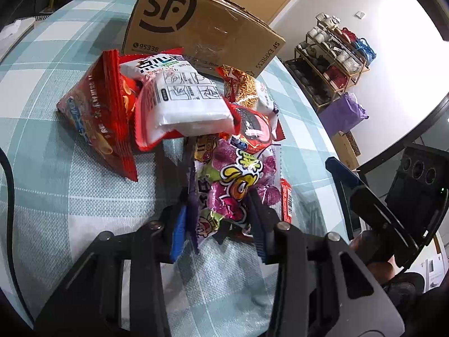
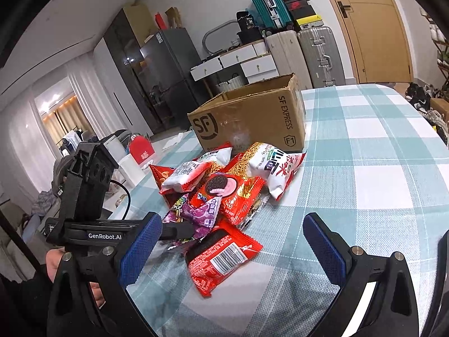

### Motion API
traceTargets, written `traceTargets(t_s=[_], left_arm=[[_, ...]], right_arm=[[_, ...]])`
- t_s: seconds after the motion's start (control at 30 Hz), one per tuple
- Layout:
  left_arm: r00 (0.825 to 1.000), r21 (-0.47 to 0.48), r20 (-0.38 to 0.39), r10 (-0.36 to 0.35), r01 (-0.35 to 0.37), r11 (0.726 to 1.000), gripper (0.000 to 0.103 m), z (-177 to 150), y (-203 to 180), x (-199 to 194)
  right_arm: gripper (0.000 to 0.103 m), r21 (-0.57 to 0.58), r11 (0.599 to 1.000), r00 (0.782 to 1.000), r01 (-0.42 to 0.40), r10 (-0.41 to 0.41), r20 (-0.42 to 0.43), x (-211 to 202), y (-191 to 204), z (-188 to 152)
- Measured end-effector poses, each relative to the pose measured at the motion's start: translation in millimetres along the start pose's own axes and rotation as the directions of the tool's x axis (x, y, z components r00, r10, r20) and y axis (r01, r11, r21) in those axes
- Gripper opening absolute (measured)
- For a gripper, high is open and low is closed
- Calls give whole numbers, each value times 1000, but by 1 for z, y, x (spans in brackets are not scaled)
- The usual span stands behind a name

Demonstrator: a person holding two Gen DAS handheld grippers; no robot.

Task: Organize snacks
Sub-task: 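Lift the candy bag with the left tool while the right tool grasps the red wafer pack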

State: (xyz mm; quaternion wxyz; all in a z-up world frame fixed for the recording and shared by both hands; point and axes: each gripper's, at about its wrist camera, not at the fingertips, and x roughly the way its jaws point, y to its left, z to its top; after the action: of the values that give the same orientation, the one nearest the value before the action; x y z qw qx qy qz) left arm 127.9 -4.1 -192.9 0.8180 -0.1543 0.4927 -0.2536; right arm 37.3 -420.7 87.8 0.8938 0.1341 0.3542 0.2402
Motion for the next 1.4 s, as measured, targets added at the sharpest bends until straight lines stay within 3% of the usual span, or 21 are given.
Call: traceTargets(t_s=[0.27, 0.53, 0.77, 1.03, 1.23, 1.4], left_arm=[[999, -53, 29, -37, 38, 998, 31, -9, 10, -21], [997, -13, 75, -28, 29, 1000, 31, -20, 16, -48], [985, 13, 171, -17, 15, 1000, 31, -35, 13, -104], [954, 71, 284, 95, -120, 990, 31, -51, -1, -159], [956, 98, 289, 51, -82, 992, 32, -60, -1, -173], [958, 60, 284, 36, -56, 997, 32, -65, 13, -173]], right_arm=[[102, -4, 1000, 1000, 2, -2, 3, -2, 2, 0], [102, 11, 1000, 1000, 5, -5, -14, -1, 2, -2], [102, 23, 1000, 998, 21, -19, -62, 5, 4, -7], [102, 38, 999, 987, 25, -19, -162, 28, 11, -17], [102, 34, 998, 972, 55, -46, -232, 44, 19, -23], [102, 31, 996, 964, 87, -76, -254, 54, 26, -25]])
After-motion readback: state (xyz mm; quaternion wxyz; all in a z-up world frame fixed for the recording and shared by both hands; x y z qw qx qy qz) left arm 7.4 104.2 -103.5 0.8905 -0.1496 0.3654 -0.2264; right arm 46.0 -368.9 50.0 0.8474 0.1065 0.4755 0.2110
